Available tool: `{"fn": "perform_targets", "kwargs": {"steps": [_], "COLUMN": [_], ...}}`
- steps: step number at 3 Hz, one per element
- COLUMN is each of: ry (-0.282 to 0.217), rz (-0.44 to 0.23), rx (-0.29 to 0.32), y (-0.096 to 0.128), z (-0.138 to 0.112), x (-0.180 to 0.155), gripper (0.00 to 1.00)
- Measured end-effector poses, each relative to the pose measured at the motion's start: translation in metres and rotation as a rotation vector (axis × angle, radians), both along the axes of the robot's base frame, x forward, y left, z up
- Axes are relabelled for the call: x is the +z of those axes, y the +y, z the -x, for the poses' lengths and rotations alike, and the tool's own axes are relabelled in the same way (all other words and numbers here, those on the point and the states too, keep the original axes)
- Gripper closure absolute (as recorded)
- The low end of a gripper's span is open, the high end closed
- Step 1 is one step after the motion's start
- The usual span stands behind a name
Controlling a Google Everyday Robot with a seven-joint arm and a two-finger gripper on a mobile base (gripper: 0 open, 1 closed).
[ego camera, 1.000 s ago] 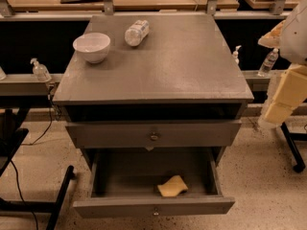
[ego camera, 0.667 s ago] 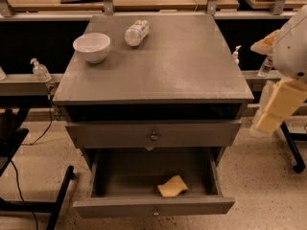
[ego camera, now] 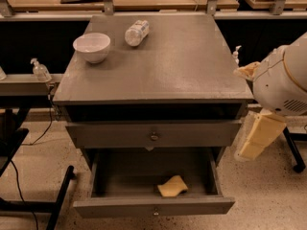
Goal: Pick sponge from middle drawer and place on counter
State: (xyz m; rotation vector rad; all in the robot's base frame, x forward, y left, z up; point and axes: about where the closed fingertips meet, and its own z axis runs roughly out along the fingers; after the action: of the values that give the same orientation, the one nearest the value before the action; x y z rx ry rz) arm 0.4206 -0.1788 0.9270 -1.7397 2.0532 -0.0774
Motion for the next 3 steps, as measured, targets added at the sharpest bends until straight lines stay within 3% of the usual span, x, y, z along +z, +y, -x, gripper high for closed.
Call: {"fn": "perform_targets", "kwargs": {"steps": [1,2,3], "ry": [0.136,0.237,0.301], "rz": [0.04,0.052,0.069], "rx": [0.116,0.314,0.473], "y": [0.009,0.011,0.014], "z": [0.003,0.032,0.062], "x": [-0.087,-0.202,-0.277], "gripper": [0.0,0.0,0.0]}}
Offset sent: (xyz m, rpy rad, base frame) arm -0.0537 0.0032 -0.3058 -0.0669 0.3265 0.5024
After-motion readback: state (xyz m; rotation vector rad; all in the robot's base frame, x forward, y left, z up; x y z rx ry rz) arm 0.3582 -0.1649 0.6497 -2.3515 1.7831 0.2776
